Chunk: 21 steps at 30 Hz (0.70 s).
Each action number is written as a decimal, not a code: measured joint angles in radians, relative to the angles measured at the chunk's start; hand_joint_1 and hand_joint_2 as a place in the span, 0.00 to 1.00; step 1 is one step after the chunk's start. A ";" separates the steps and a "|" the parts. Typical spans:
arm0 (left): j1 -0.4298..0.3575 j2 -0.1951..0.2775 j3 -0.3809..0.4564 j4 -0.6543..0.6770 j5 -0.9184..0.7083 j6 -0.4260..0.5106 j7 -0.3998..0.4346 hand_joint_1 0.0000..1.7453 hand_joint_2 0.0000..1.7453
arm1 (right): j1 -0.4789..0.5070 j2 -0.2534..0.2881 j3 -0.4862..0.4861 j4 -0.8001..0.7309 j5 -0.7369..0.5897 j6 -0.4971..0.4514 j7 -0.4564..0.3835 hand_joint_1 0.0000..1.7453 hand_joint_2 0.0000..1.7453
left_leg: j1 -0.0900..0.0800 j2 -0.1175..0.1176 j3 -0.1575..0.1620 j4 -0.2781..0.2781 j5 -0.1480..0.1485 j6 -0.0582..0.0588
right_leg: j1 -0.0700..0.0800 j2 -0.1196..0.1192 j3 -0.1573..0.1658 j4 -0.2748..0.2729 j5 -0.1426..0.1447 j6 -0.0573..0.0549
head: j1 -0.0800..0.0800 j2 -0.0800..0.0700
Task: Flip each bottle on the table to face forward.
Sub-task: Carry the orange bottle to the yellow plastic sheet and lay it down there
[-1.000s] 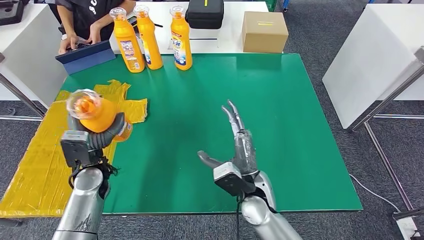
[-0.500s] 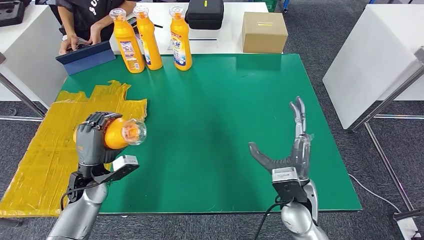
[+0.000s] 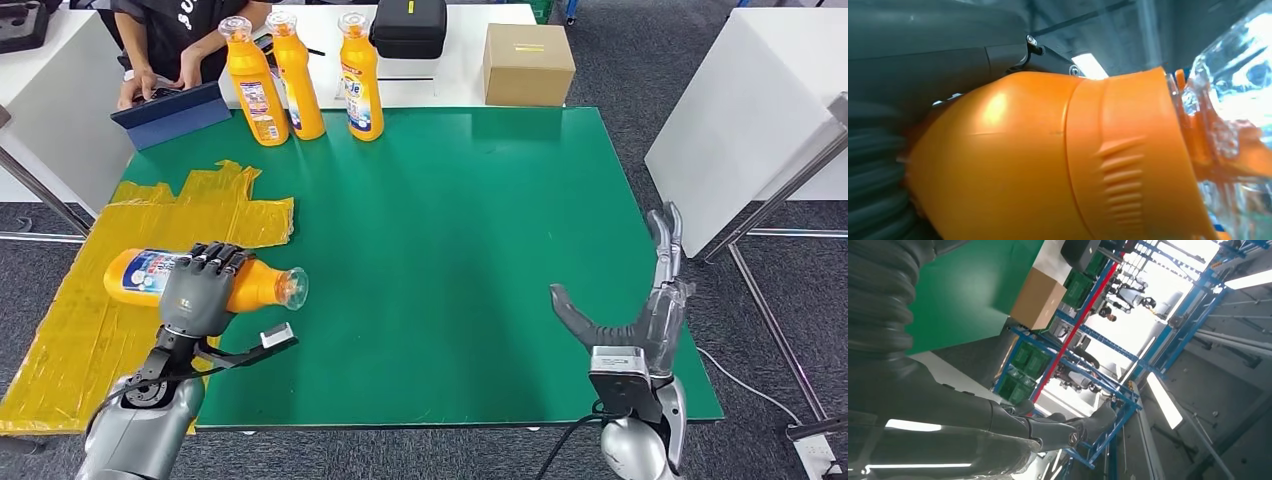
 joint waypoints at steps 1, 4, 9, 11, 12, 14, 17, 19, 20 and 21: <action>-0.013 0.018 -0.043 0.020 -0.005 0.000 0.065 1.00 1.00 | 0.002 0.000 -0.004 0.000 0.001 -0.001 0.000 0.00 1.00 | 0.000 0.000 0.000 0.000 0.000 0.000 | 0.000 0.000 0.000 0.000 0.000 0.000 | 0.000 0.000; -0.054 0.059 -0.160 0.093 -0.011 0.000 0.175 1.00 1.00 | 0.012 0.001 -0.014 -0.003 0.014 -0.001 0.003 0.00 1.00 | 0.000 0.000 0.000 0.000 0.000 0.000 | 0.000 0.000 0.000 0.000 0.000 0.000 | 0.000 0.000; -0.113 0.067 -0.234 0.235 -0.015 0.000 0.225 1.00 1.00 | 0.035 0.012 -0.019 -0.008 0.043 0.001 0.004 0.00 1.00 | 0.000 0.000 -0.001 0.000 0.000 0.000 | 0.000 0.000 0.001 0.000 0.000 0.000 | 0.000 0.000; -0.128 0.067 -0.241 0.272 -0.015 0.000 0.226 1.00 1.00 | 0.041 0.017 -0.019 -0.008 0.046 0.001 0.004 0.00 1.00 | 0.000 0.001 -0.001 0.000 0.000 0.000 | 0.000 0.001 0.001 0.000 0.000 0.000 | 0.000 0.000; -0.134 0.067 -0.244 0.286 -0.015 0.000 0.227 1.00 1.00 | 0.042 0.018 -0.020 -0.008 0.047 0.001 0.004 0.00 1.00 | 0.000 0.001 -0.001 0.000 0.000 0.000 | 0.000 0.000 0.001 0.000 0.000 0.000 | 0.000 0.000; -0.142 0.067 -0.249 0.308 -0.015 0.000 0.228 1.00 1.00 | 0.043 0.020 -0.020 -0.008 0.048 0.001 0.004 0.00 1.00 | 0.000 0.000 -0.001 0.000 0.000 0.000 | 0.000 0.000 0.001 0.000 0.000 0.000 | 0.000 0.000; -0.152 0.066 -0.258 0.332 -0.015 0.000 0.234 1.00 1.00 | 0.042 0.023 -0.020 -0.008 0.048 0.006 0.006 0.00 1.00 | 0.000 0.000 -0.001 0.000 0.000 0.000 | 0.000 0.000 0.001 0.000 0.000 0.000 | 0.000 0.000; -0.157 0.065 -0.262 0.348 -0.015 0.000 0.239 1.00 1.00 | 0.040 0.027 -0.020 -0.007 0.049 0.014 0.010 0.00 1.00 | 0.000 0.000 -0.001 0.000 0.000 0.000 | 0.000 0.000 0.001 0.000 0.000 0.000 | 0.000 0.000; -0.160 0.063 -0.263 0.355 -0.015 0.000 0.239 1.00 1.00 | 0.038 0.030 -0.020 -0.006 0.049 0.016 0.012 0.00 1.00 | 0.000 0.000 -0.001 0.000 0.000 0.000 | 0.000 0.000 0.001 0.000 0.000 0.000 | 0.000 0.000; -0.162 0.061 -0.264 0.363 -0.015 0.000 0.239 1.00 1.00 | 0.036 0.032 -0.020 -0.005 0.050 0.018 0.013 0.00 1.00 | 0.000 0.000 -0.001 0.000 0.000 0.000 | 0.000 0.000 0.001 0.000 0.000 0.000 | 0.000 0.000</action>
